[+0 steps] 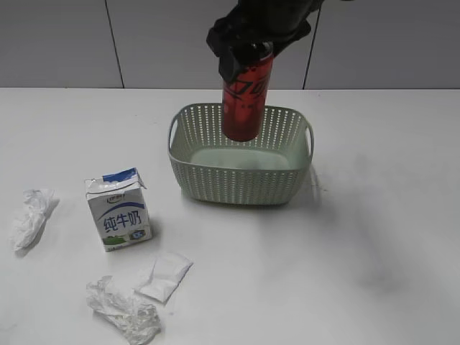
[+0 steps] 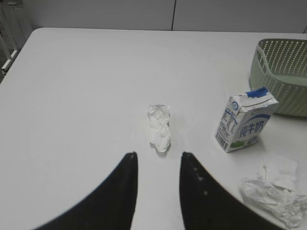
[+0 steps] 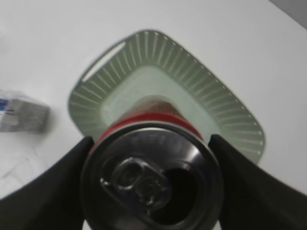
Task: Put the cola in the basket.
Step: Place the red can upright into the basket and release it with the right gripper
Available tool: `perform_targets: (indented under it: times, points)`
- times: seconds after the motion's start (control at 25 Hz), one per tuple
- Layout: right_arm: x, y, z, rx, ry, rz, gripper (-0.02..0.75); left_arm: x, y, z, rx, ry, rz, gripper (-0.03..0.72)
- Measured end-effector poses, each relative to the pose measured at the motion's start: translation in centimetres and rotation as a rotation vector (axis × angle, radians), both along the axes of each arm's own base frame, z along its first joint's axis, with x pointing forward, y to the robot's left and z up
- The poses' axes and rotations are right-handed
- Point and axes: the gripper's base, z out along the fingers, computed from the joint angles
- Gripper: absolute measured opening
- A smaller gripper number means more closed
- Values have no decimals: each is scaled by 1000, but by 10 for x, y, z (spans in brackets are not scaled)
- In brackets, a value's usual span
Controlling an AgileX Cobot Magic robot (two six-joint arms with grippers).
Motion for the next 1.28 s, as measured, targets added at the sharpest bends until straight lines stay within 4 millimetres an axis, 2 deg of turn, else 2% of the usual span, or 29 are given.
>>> perform_targets:
  times: [0.16,0.4,0.68,0.92,1.04,1.12,1.28]
  points:
    - [7,-6,-23,37,9,-27,508,0,0,0,0,0,0,221]
    - [10,-9,-70,-3,47,-32,508,0,0,0,0,0,0,221]
    - [18,-6,-101,-46,75,-29,508,0,0,0,0,0,0,221]
    - [20,-5,-101,-43,70,-29,519,0,0,0,0,0,0,221]
    - [21,-5,-96,-45,78,-32,624,0,0,0,0,0,0,221]
    - [22,-2,-85,-25,80,-37,656,0,0,0,0,0,0,221]
    - [30,3,-51,24,35,-47,666,0,0,0,0,0,0,221]
